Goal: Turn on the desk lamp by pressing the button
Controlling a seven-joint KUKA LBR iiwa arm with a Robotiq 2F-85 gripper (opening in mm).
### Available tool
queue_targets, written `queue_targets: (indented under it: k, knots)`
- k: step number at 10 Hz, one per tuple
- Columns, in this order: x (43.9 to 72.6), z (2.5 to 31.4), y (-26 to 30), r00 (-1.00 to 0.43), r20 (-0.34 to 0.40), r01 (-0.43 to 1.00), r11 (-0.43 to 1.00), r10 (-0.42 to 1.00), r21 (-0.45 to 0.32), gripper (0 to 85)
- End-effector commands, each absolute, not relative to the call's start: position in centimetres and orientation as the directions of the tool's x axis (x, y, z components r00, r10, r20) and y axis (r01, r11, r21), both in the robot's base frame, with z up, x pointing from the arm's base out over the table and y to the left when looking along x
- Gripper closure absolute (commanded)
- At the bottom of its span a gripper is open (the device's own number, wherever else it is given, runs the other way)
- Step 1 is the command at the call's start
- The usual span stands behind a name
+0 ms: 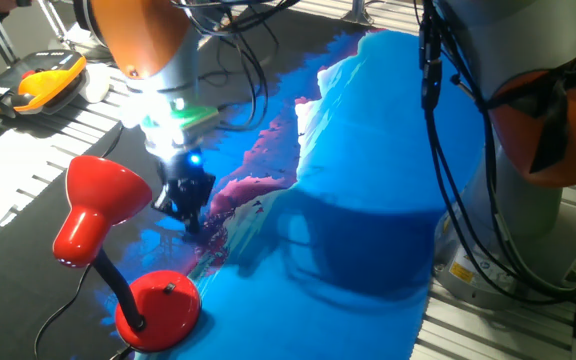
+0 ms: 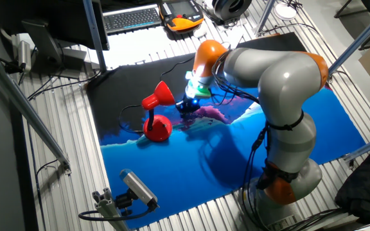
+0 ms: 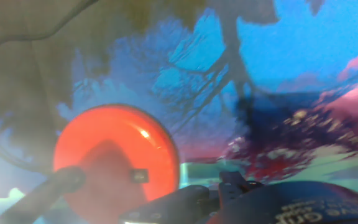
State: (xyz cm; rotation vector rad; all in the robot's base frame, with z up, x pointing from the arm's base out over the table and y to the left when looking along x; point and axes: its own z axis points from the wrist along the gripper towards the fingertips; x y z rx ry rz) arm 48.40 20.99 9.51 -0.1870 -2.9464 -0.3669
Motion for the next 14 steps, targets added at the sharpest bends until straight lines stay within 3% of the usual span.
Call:
queue_targets:
  k: [1, 14]
  knots:
    - [48.7, 9.9, 20.3, -0.979, 0.178, 0.134, 0.965, 0.094, 0.226, 85.0]
    - [50.1, 13.9, 12.8, -0.997, 0.077, 0.004, 0.996, -0.004, 0.093, 85.0]
